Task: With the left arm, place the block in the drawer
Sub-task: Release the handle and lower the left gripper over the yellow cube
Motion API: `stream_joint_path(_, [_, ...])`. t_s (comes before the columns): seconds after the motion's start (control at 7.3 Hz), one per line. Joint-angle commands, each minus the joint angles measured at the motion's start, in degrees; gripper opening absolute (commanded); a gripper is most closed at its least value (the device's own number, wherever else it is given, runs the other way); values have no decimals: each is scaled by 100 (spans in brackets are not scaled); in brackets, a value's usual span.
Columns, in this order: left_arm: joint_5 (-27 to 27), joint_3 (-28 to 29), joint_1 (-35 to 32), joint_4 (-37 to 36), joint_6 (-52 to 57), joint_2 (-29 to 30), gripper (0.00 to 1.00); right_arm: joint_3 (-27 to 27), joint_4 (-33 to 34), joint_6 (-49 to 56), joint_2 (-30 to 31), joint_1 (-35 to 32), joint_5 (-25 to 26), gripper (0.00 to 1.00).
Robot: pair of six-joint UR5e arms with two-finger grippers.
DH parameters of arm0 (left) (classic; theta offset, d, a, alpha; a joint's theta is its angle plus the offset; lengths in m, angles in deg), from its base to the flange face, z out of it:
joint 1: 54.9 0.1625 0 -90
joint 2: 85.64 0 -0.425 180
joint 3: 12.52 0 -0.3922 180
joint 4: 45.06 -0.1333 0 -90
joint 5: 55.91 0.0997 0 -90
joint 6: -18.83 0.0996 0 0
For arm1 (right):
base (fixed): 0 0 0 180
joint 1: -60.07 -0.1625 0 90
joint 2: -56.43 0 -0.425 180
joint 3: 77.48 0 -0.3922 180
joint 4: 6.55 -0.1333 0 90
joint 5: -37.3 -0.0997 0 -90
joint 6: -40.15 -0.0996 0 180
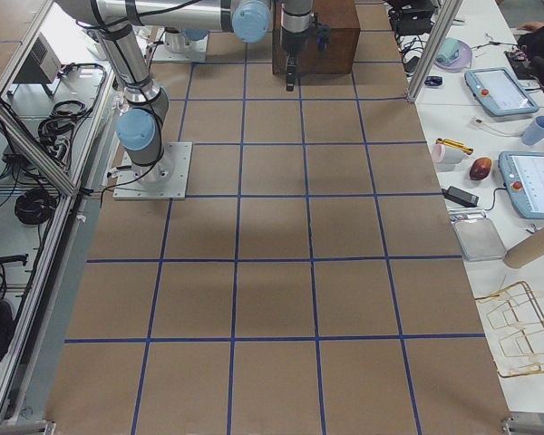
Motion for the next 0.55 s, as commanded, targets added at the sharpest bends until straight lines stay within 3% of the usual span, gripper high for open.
stream_joint_path(0.0, [-68,-12,-8,-122,0,91,100,9,0,0,0,0,9,100])
stream_joint_path(0.41, [-77,-21,-16,-219,0,162,99,0,0,0,0,0,0,100])
